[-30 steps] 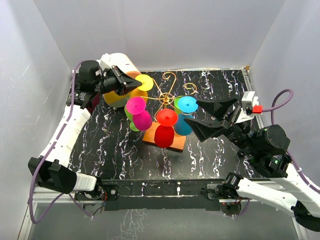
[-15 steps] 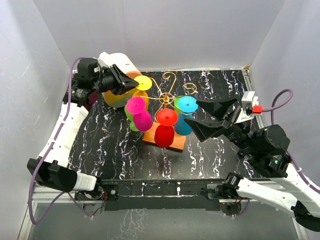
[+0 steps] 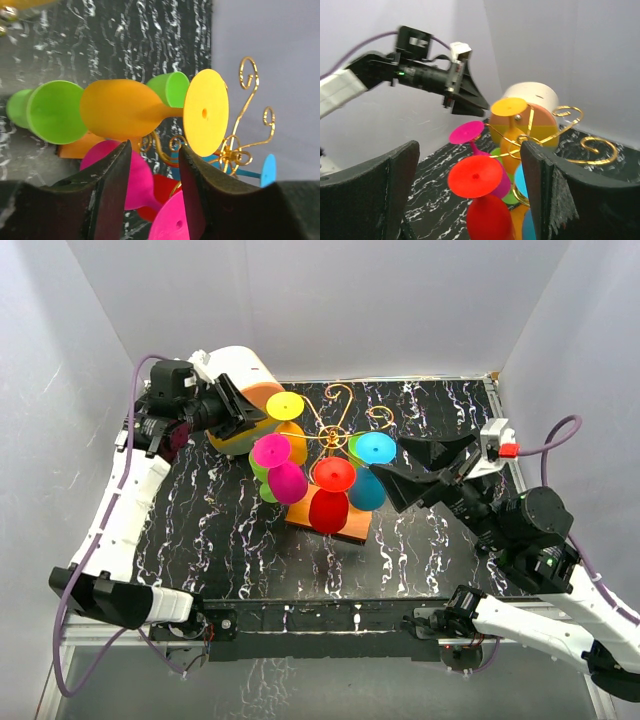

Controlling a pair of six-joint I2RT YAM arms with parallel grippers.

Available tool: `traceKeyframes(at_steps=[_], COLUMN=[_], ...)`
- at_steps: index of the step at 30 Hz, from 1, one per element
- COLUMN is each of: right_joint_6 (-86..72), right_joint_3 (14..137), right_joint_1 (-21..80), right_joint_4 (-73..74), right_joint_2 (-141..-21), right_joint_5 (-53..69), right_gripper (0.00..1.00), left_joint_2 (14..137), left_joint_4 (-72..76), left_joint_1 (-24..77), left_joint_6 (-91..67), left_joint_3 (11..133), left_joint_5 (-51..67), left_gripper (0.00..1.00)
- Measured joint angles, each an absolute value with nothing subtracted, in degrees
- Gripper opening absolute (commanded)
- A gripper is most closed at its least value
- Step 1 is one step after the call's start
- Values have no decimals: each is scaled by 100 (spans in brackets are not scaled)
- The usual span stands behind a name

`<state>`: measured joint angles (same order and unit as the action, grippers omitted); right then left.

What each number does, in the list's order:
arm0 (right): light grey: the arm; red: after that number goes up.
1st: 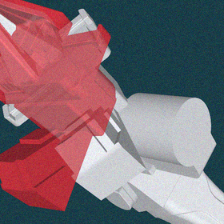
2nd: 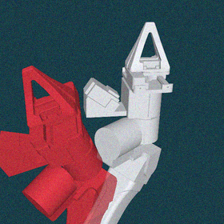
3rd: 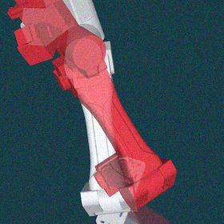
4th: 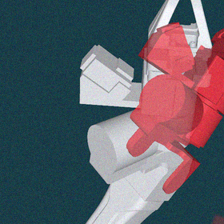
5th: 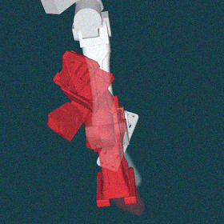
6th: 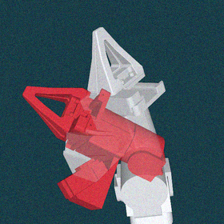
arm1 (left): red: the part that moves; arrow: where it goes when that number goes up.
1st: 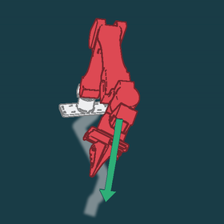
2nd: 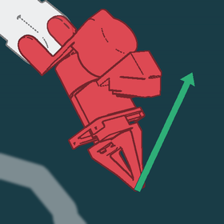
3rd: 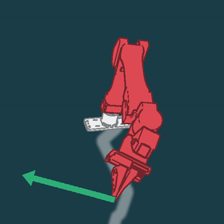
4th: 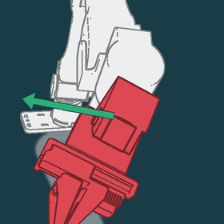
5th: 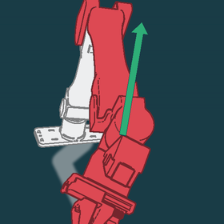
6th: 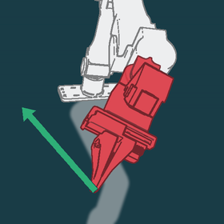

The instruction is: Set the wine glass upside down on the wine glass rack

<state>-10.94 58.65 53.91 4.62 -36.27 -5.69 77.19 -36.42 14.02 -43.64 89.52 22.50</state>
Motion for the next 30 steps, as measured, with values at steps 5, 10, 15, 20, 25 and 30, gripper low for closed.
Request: traceKeyframes(at_steps=[5,10,15,20,25,30], right_joint_6=[-1372,-1994,-2644,-2797,-2506,-2250], right_joint_3=[6003,6191,6361,6984,7651,7935], right_joint_1=[5395,5395,5395,5395,5349,4372], right_joint_4=[1068,1935,2714,3164,3306,3312], right_joint_2=[-3793,-4056,-4287,-4818,-5568,-6263], right_joint_5=[-1732,-3457,-4683,-5358,-5468,-4779], right_gripper=[79,77,76,78,80,80], left_joint_2=[7470,6650,6018,5907,6141,6272], left_joint_4=[-4104,-4292,-4425,-4499,-4508,-4501], left_joint_1=[1400,1398,1398,1398,1398,1398], left_joint_6=[-3951,-3544,-3288,-3194,-3192,-3210], left_joint_3=[9244,9380,9515,9526,9526,9526], left_joint_5=[1511,718,207,-1,12,137], left_gripper=[54,60,63,65,65,65])
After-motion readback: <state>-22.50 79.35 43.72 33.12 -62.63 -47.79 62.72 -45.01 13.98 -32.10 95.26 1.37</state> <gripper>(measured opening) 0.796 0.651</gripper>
